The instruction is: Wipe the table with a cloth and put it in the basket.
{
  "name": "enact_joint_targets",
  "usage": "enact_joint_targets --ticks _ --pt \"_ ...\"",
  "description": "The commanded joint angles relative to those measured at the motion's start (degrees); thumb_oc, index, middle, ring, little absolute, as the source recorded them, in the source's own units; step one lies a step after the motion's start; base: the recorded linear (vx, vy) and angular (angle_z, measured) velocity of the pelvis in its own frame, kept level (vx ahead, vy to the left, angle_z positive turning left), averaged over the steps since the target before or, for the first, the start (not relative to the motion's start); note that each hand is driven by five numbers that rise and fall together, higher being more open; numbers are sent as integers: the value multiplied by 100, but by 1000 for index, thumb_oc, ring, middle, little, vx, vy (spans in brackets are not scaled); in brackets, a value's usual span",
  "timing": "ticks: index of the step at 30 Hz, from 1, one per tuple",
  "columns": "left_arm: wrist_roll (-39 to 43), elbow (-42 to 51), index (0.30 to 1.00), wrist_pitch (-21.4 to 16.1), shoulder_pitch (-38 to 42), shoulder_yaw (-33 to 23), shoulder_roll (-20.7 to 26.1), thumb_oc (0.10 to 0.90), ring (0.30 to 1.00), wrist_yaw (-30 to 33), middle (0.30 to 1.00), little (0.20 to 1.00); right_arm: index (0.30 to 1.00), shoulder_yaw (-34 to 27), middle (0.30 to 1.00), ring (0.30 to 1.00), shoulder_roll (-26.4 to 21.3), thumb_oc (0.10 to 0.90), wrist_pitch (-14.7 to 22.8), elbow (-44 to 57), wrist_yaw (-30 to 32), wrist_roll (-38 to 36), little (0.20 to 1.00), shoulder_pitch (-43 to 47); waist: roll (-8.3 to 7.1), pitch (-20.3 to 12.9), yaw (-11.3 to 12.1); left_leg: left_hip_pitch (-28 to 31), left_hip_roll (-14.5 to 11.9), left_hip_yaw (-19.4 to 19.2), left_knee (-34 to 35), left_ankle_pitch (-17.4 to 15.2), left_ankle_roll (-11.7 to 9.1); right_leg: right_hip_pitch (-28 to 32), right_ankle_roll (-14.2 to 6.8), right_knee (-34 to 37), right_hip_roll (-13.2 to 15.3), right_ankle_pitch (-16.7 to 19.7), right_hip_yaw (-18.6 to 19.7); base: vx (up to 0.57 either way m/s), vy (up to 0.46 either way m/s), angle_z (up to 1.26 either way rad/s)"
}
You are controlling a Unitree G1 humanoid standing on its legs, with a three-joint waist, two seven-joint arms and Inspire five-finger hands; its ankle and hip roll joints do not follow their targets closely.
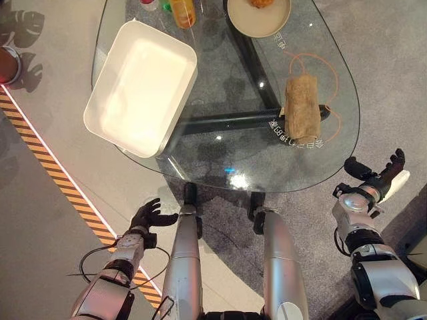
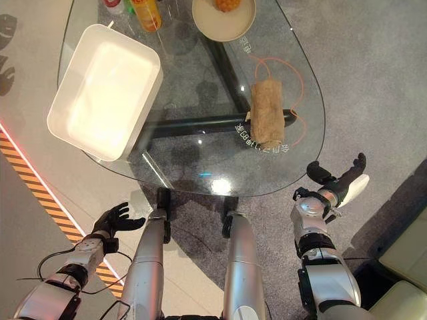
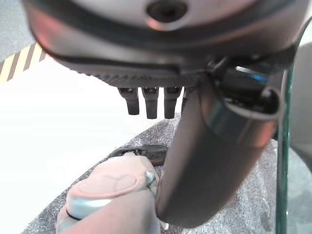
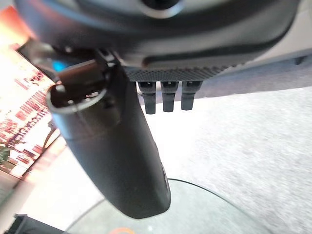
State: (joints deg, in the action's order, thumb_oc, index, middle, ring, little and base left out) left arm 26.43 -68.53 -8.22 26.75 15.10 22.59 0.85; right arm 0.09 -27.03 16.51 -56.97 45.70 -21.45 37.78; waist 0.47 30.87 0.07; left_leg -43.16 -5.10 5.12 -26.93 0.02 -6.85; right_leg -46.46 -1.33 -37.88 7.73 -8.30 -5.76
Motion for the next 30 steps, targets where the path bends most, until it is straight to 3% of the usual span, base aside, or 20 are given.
enact_joint_targets --ticks 1,9,16,23,30 --pt "272 59 900 -120 -321 -36 202 800 900 136 900 900 900 -136 900 900 -820 800 538 729 569 230 900 -104 69 -108 -11 72 274 -496 -635 -622 555 374 -3 326 -154 244 62 0 0 0" --pt "361 208 900 -34 -336 -29 204 800 900 197 900 900 900 123 900 900 -811 800 422 1782 742 669 900 103 69 -108 -53 124 254 -540 -486 -578 537 391 -6 425 -167 231 77 0 0 0" --pt "338 183 900 -18 -311 -40 197 800 900 166 900 900 900 321 900 900 -725 800 428 2099 568 884 900 209 82 -108 -53 162 266 -558 -407 -554 532 405 -5 478 -158 233 72 0 0 0" --pt "273 252 900 -3 -316 -52 85 800 900 235 900 900 900 738 900 900 -400 800 -71 2647 247 1155 900 164 84 -108 -68 196 270 -601 -372 -542 533 412 13 504 -149 228 84 0 0 0" --pt "239 221 900 -18 -282 -5 21 800 900 258 900 900 900 1009 900 900 -201 800 -237 2458 13 1086 900 214 102 -108 -39 206 276 -628 -358 -540 525 430 35 535 -128 220 58 0 0 0"
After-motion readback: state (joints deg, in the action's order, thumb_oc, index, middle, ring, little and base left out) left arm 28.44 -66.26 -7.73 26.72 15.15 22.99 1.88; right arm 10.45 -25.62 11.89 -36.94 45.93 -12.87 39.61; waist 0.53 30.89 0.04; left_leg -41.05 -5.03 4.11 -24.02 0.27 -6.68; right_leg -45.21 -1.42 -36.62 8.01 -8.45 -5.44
